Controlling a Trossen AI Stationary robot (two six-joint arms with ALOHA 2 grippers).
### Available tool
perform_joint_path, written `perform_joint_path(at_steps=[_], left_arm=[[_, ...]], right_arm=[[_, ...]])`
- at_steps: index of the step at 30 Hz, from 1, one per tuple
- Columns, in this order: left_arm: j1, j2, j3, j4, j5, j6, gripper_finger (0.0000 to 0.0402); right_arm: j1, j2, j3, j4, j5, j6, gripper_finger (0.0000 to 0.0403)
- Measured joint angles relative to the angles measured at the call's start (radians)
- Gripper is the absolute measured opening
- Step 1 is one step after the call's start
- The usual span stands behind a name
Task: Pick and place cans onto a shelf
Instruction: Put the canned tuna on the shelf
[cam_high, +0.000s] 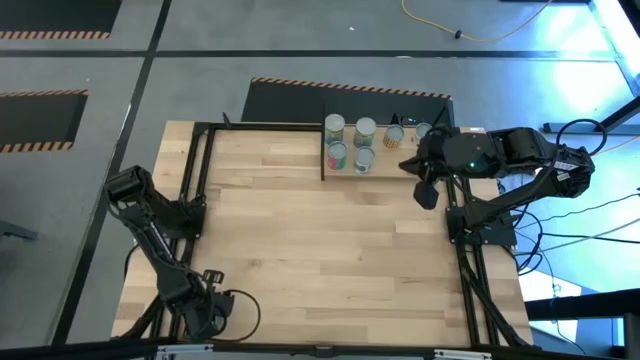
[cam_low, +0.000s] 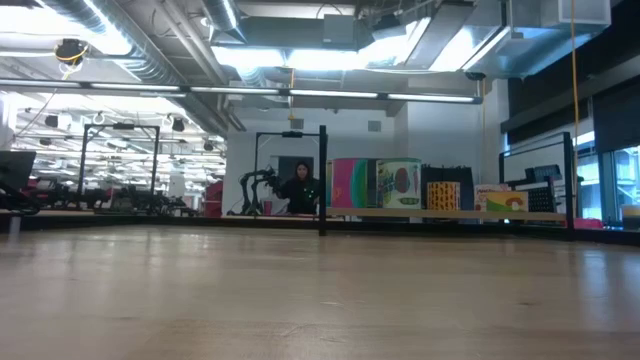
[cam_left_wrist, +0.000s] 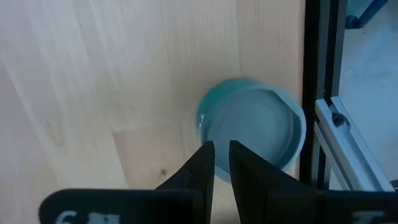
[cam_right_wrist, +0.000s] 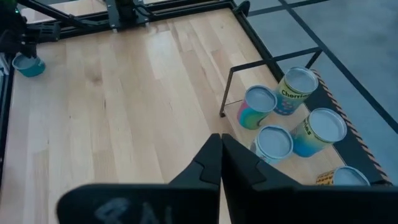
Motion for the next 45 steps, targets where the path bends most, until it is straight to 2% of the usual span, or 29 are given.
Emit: perform_joint_path(at_steps=[11,33,40,45], left_arm=[[-0.01,0.0,0.0,-0.009,-0.045,-0.007,0.0041],[-0.01,0.043,0.0,-0.008,-0.047,-0.008,0.0041],[-0.009,0.037,-0.066,0.1,-0.041,-0.028,0.0041],[0.007,0.038,-0.075,0.099,-0.027,-0.077,0.0014]], right_arm=[[0.0,0.0,0.0,0.0,-0.001,0.0,0.0007],[0.0,0.0,0.0,0.0,-0.003,0.0,0.0007],[0.0,0.0,0.0,-0.001,-0.003,0.0,0.0007],[0.0,0.0,0.0,-0.001,-0.019,0.0,0.0007]])
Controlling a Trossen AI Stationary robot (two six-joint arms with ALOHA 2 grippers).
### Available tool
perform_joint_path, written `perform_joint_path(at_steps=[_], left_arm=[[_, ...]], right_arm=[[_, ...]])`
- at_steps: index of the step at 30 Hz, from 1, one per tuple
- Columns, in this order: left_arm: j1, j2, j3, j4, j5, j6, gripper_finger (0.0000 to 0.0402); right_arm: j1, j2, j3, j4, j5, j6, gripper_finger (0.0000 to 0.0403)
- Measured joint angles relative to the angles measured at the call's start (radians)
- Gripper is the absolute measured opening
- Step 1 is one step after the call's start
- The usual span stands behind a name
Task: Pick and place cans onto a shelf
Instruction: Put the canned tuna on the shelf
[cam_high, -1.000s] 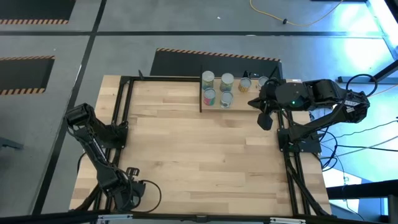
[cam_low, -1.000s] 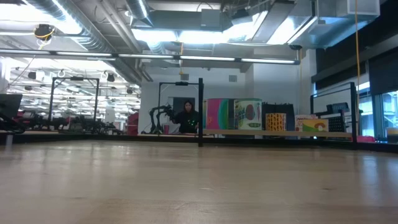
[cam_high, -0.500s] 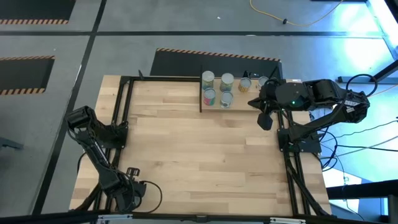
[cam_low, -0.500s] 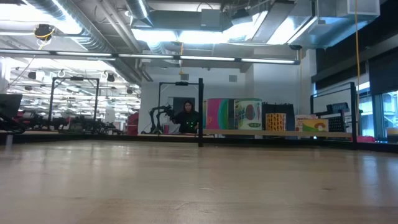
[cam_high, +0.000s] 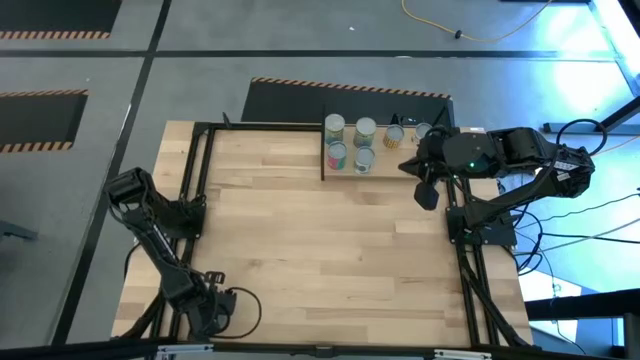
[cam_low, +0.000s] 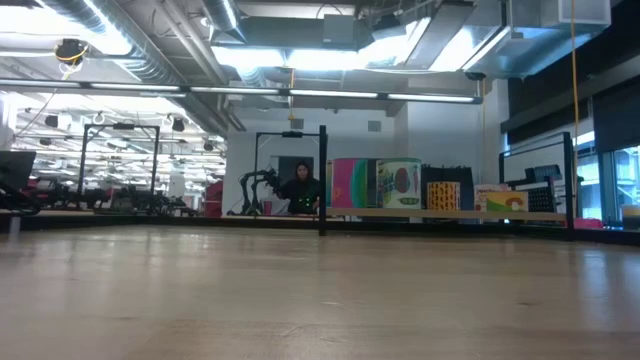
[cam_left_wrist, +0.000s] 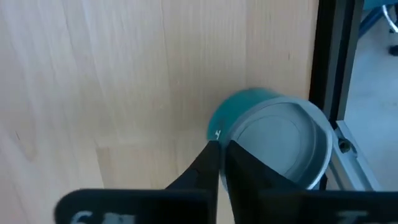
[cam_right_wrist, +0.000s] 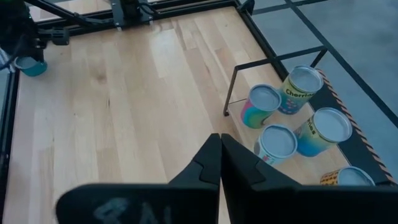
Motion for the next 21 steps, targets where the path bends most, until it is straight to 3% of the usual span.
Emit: perform_joint_path(at_steps=[9,14,21], left_arm=[[0.07,-0.017,-0.003,-0.006,0.039,0.018,0.0003],[0.142,-0.09,0.015,-0.093,-0.049,0.029,0.0002],[0.354,-0.149,0.206,-0.325,-0.189,0.177,0.0001]], right_arm=[[0.0,0.0,0.0,0.0,-0.009,-0.004,0.0007],[0.0,0.0,0.0,0.0,-0.034,-0.005,0.0007],[0.0,-0.001,0.0,-0.006,-0.034,-0.054,0.0007]])
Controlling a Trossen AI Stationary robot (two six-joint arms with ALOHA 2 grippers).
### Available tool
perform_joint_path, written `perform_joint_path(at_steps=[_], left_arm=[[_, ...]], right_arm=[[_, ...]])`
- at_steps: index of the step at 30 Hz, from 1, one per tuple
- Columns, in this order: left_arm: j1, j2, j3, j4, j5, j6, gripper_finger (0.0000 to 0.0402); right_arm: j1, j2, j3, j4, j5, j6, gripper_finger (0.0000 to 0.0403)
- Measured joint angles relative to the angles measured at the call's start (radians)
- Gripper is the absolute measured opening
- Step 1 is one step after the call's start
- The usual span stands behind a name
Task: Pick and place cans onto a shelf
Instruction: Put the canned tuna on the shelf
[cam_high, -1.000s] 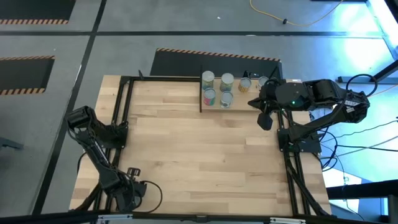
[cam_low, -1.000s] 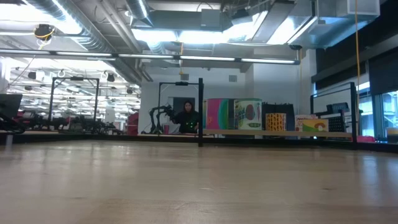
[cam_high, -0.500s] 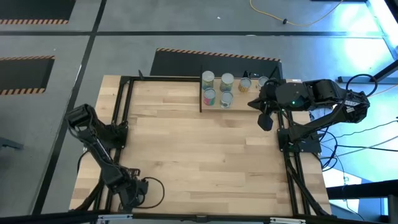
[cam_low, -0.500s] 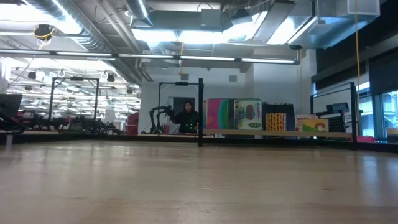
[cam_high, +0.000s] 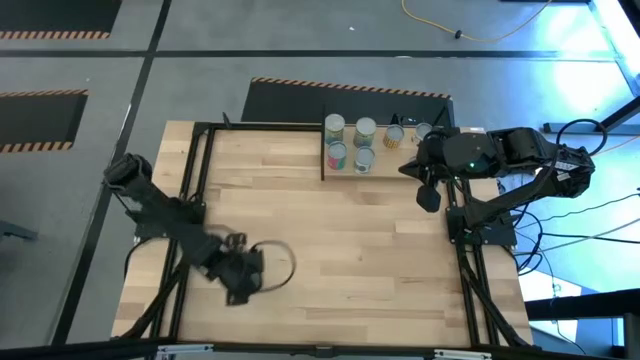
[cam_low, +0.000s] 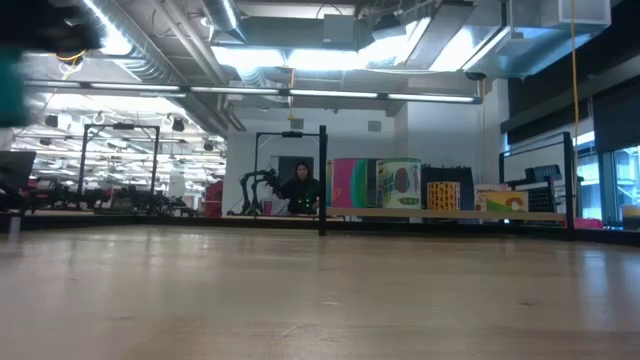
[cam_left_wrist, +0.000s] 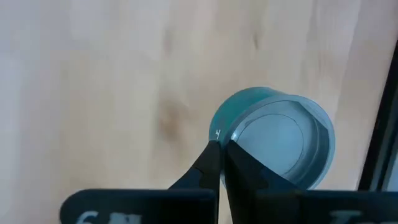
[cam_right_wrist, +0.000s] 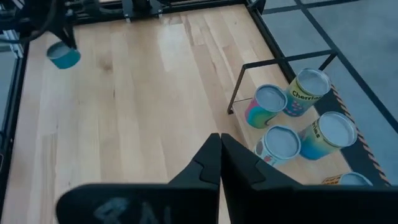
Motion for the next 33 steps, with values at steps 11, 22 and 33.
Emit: perform_joint_path(at_steps=[11,22,33], left_arm=[[0.409,0.103,0.331,-0.063,-0.004,0.35,0.0001],[0.583,0.341,0.69,-0.041,-0.139,0.604,0.0],[0.712,0.596,1.134,-0.011,-0.118,0.819,0.0]], right_arm=[[0.0,-0.036,0.0,-0.017,0.0,-0.033,0.0007],[0.0,-0.12,0.0,-0.071,0.001,-0.027,0.0007],[0.0,-0.143,0.0,-0.11,0.002,-0.025,0.0007]])
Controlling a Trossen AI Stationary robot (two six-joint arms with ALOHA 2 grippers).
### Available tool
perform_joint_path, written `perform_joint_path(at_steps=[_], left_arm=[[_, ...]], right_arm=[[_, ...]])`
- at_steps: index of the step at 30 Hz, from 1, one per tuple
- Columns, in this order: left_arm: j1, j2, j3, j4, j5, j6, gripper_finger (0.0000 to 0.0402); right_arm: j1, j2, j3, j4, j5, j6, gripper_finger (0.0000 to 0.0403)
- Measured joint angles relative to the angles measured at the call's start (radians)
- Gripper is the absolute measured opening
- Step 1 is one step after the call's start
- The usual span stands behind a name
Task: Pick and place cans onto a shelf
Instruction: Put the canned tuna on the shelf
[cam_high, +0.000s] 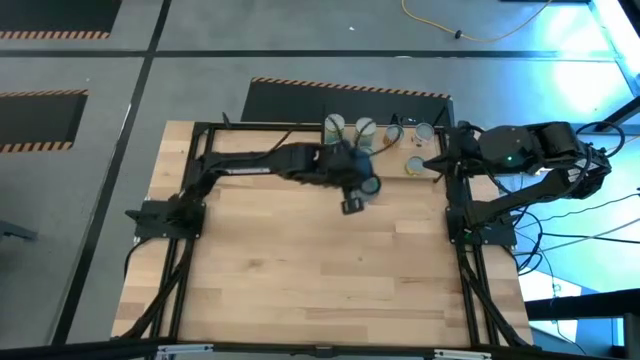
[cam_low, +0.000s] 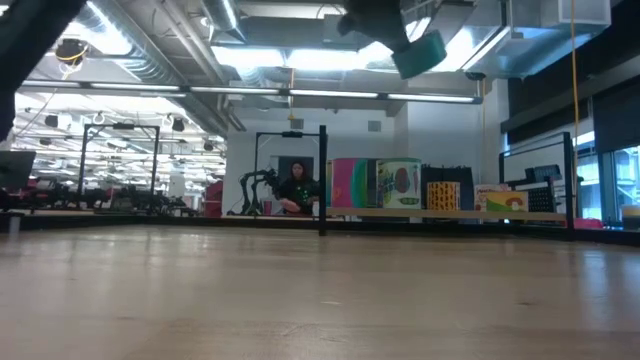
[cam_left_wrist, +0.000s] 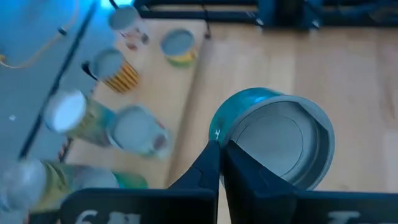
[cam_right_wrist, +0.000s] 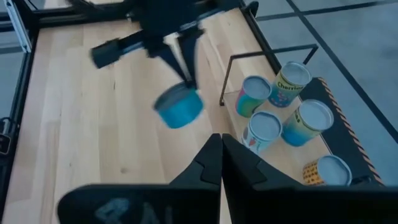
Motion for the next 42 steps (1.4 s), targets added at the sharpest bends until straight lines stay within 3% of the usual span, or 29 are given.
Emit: perform_joint_path(at_steps=[4,16,30,42], left_arm=[[0.045,0.069,0.113,0.008,0.005,0.027,0.0],[0.02,0.184,0.07,0.013,0.213,-0.015,0.0],[-0.003,0.347,0.07,0.013,0.252,-0.001,0.0],[-0.008,0.378,0.07,0.003,0.276,-0.001,0.0002]], right_arm=[[0.0,0.0,0.0,-0.005,0.0,0.0,0.0007],[0.0,-0.007,0.0,-0.02,0.001,0.022,0.0007],[0.0,-0.008,0.0,-0.02,0.002,0.016,0.0007],[0.0,-0.008,0.0,-0.019,0.002,-0.004,0.0007]])
